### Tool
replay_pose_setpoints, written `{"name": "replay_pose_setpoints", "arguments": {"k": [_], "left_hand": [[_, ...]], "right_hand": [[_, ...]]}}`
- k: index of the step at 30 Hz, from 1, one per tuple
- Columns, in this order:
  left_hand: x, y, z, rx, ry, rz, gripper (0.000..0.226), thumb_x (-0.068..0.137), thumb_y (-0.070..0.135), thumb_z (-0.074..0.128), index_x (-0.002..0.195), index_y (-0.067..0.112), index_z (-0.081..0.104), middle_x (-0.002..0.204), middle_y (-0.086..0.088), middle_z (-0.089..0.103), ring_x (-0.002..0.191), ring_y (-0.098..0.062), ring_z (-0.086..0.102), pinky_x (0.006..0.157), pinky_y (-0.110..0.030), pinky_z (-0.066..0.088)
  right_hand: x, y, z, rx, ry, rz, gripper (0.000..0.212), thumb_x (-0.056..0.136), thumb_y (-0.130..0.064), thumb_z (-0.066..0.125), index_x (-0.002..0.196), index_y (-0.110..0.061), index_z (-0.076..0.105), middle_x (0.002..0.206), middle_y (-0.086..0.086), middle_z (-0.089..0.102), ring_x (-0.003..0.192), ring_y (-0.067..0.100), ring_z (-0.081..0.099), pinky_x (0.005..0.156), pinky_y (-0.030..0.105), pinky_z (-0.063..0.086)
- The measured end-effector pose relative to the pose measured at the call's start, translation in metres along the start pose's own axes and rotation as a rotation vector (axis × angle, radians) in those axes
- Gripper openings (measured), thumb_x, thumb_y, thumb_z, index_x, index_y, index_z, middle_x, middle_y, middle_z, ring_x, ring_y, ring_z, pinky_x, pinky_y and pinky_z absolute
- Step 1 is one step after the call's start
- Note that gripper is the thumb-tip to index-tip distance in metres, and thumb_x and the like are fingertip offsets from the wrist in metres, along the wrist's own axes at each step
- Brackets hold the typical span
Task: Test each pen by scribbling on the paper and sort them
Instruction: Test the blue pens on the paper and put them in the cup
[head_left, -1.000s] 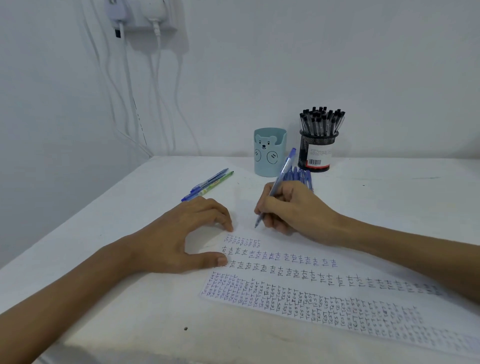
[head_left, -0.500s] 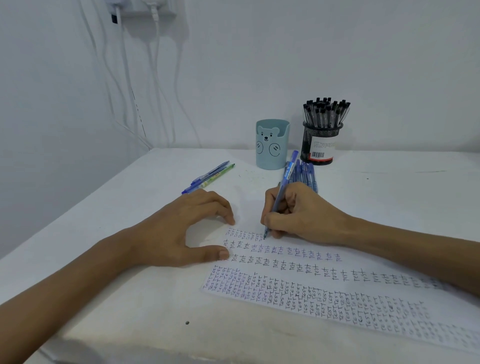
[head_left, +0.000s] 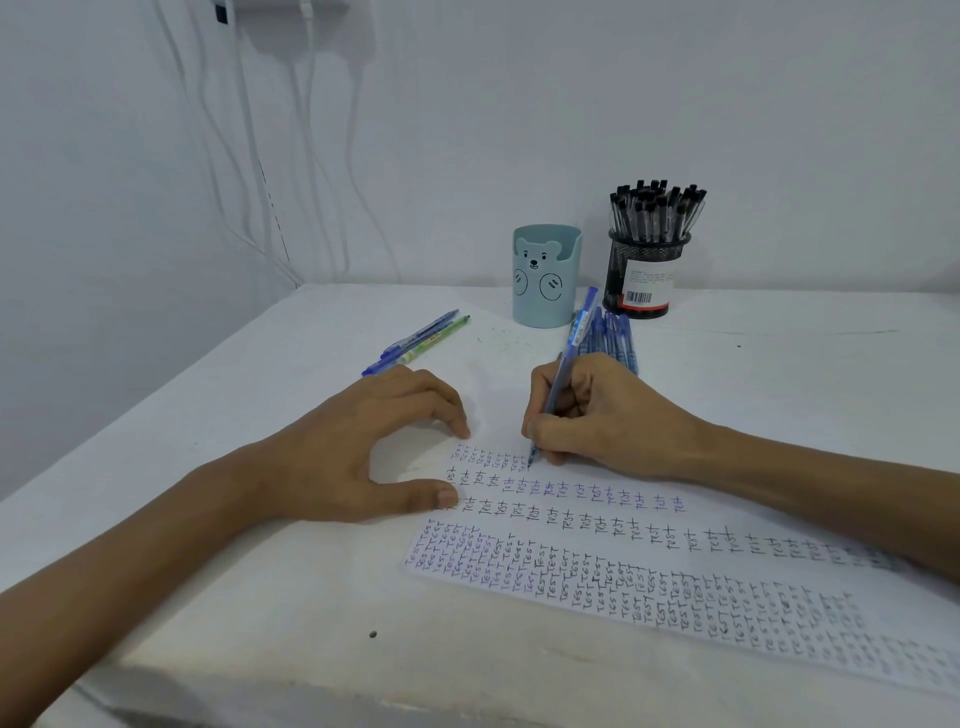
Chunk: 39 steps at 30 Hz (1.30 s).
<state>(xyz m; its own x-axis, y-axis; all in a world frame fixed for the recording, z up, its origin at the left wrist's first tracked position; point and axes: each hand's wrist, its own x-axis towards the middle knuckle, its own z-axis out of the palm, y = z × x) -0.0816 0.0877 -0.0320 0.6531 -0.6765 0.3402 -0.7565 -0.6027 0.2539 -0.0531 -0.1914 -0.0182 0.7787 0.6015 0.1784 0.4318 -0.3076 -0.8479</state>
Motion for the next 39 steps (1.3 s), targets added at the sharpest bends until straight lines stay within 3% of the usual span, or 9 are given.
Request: {"name": "replay_pose_setpoints", "arguments": {"k": [13,18,21,39], "left_hand": [[0.0003,0.0005,0.0002,0.001,0.003,0.004,0.043,0.09,0.053,0.073,0.124,0.029,0.062,0.128,0.016,0.058,0.123,-0.017,0.057,0.104,-0.034,0.045],[-0.0002,0.0002,0.0003,0.001,0.005,0.005,0.043,0.091,0.054,0.072,0.124,0.028,0.063,0.129,0.016,0.058,0.124,-0.017,0.056,0.104,-0.036,0.045],[-0.0002,-0.0002,0.0005,0.004,0.0,0.003,0.043,0.091,0.054,0.072,0.124,0.028,0.063,0.129,0.016,0.058,0.125,-0.016,0.056,0.104,-0.035,0.045],[0.0,-0.0001,0.0004,0.002,-0.008,-0.008,0.044,0.091,0.056,0.071,0.125,0.029,0.062,0.13,0.016,0.057,0.127,-0.018,0.055,0.105,-0.037,0.045]], "right_hand": [[0.0015,0.0002,0.0007,-0.009,0.005,0.023,0.019,0.089,-0.002,0.066,0.071,-0.008,0.062,0.059,0.006,0.064,0.056,0.016,0.058,0.06,0.031,0.047],[0.0017,0.0003,0.0011,-0.002,0.006,0.033,0.018,0.089,-0.001,0.066,0.073,-0.006,0.062,0.058,0.003,0.064,0.054,0.012,0.057,0.057,0.023,0.046],[0.0029,0.0008,0.0012,-0.022,0.031,0.03,0.016,0.089,-0.004,0.067,0.073,-0.006,0.062,0.06,0.006,0.065,0.057,0.017,0.057,0.06,0.028,0.047],[0.0035,0.0005,0.002,-0.023,0.051,0.037,0.018,0.088,-0.005,0.067,0.072,-0.007,0.06,0.057,0.004,0.064,0.055,0.015,0.054,0.056,0.022,0.044]]}}
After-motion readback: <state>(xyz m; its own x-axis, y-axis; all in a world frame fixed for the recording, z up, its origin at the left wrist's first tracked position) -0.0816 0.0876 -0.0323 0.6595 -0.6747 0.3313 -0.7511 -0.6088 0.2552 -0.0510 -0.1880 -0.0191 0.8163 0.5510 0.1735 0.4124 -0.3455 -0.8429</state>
